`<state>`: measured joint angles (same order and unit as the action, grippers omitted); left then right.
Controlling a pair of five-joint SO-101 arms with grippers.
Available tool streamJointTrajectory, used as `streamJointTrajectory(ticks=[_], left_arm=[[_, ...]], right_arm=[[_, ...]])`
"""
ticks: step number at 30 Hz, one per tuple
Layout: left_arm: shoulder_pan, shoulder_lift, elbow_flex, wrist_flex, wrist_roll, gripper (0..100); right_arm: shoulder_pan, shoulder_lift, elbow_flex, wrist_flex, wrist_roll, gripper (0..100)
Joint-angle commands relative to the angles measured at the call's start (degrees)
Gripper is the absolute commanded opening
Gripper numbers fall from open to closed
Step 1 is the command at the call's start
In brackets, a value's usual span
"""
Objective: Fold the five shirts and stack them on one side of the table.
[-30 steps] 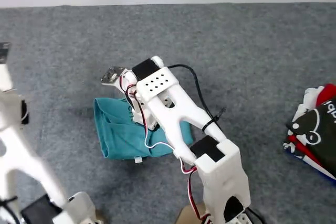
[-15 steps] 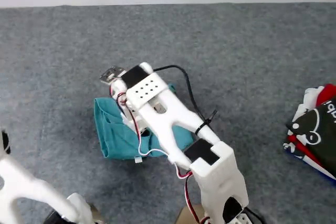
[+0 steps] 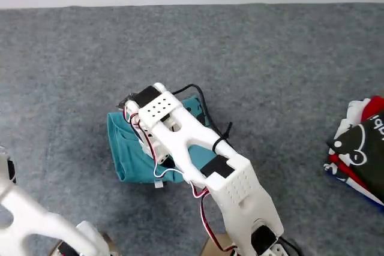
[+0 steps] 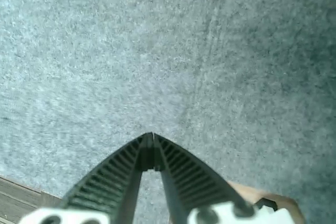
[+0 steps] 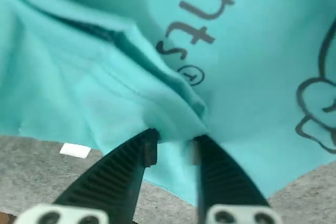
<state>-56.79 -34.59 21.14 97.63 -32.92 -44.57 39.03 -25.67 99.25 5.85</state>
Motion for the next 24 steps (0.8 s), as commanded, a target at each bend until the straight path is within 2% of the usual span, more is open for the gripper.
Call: streamJointTrajectory(ticks=[1,6,13,19,24], left_arm=[[-0.26,-1.32,0.31,-0.97,-0.35,1],[-0.18,-1.32,0.31,-0.97,-0.35,1],[-0.18,-1.32,0.31,-0.97,-0.44,1],[-0.44,-1.32,0.31,-0.97,-3.69,1],[-0.18,-1.32,0.31,-0.97,-3.78,1]], right_arm=[[-0.40,-0.92,-6.51,0.31,-0.09,3.2],[-1.98,-0.92,-11.96,3.21,2.90,1.1],[-7.78,-1.01,-14.59,3.56,3.60,1.1],[-6.73,-0.92,-14.15,3.65,3.60,1.7],[-4.79,-2.24,-14.15,3.65,3.52,12.4]])
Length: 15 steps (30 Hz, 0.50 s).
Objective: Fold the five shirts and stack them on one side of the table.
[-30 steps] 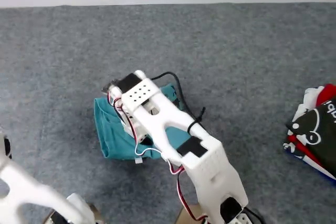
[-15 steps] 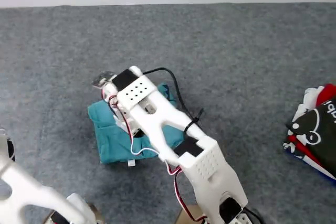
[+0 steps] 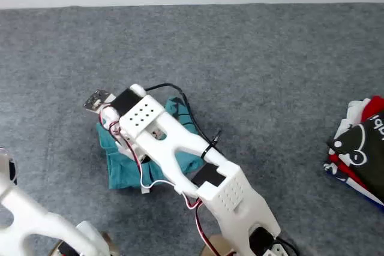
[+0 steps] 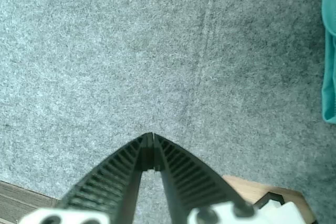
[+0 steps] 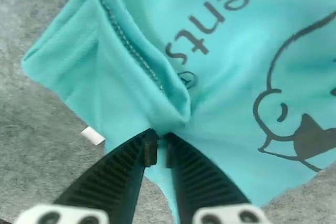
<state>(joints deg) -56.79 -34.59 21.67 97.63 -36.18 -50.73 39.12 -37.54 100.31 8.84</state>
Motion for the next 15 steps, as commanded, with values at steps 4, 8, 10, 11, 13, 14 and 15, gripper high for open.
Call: streamJointTrajectory(ticks=[4,8,10,11,13,14,15], left_arm=[[-0.18,-1.05,-0.22,-2.20,-0.53,1],[-0.18,-1.14,-0.22,-2.55,-0.53,1],[-0.18,-1.05,-0.22,-2.55,-0.53,1],[-0.18,-1.05,-0.22,-2.55,-0.53,1],[-0.18,-1.05,-0.22,-2.55,-0.53,1],[-0.18,-0.97,-0.22,-2.55,-0.53,1],[-0.09,-0.97,-0.22,-2.55,-0.53,1]], right_arm=[[1.45,-6.55,-2.46,2.51,0.70,15.3],[3.30,-8.66,-2.29,2.51,4.57,15.1],[4.44,-8.48,-2.29,2.42,7.30,15.1],[4.88,-8.40,-2.29,2.33,8.26,15.0],[5.14,-7.34,-2.46,2.07,9.93,13.3],[5.14,-6.46,-2.55,2.07,10.55,10.9],[5.14,-5.41,-2.55,1.63,11.16,7.8]])
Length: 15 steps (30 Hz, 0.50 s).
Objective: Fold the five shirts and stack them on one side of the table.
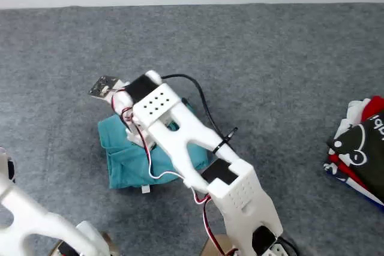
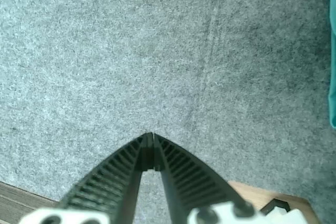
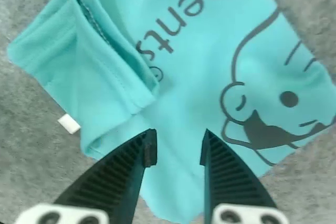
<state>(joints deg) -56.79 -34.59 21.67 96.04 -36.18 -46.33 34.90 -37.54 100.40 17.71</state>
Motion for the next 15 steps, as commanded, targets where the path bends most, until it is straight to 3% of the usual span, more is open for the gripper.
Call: streamJointTrajectory(ticks=[1,6,15], left_arm=[[-0.09,-0.97,-0.22,-0.97,-0.53,1],[-0.09,-0.97,-0.22,-0.97,-0.53,1],[-0.09,-0.97,0.04,-1.41,-0.79,1]], right_arm=[[0.75,-0.04,-2.55,1.01,2.55,4.1],[-0.22,3.82,-2.64,-1.89,2.64,1.0],[-10.07,3.82,-9.41,2.24,2.64,0.9]])
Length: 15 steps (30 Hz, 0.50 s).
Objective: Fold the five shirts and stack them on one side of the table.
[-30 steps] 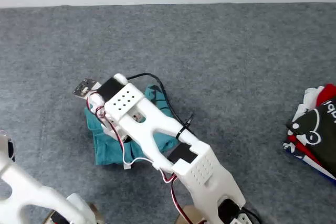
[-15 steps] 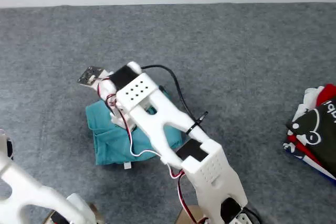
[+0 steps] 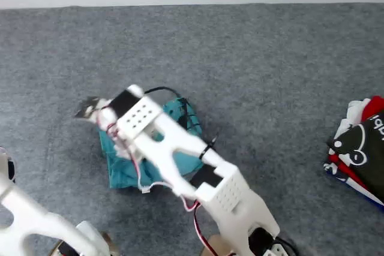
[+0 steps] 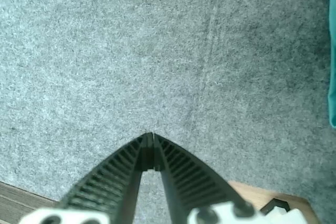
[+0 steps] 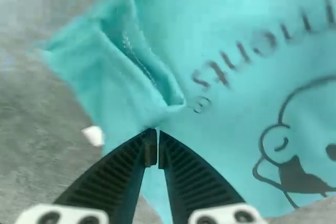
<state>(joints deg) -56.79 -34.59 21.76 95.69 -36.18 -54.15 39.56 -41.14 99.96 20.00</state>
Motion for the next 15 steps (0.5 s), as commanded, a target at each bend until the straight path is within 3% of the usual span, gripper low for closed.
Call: streamJointTrajectory(ticks=[1,6,15], left_arm=[[-0.09,-0.97,0.04,-1.05,-0.79,1],[-0.09,-1.32,1.19,-1.85,-0.79,1],[-0.09,-1.05,1.19,-1.85,-0.79,1]], right_arm=[[-2.42,-0.84,-7.12,2.95,0.35,0.9],[1.01,-4.35,-9.14,2.86,0.70,1.0],[14.11,-0.57,-8.79,2.95,0.62,1.0]])
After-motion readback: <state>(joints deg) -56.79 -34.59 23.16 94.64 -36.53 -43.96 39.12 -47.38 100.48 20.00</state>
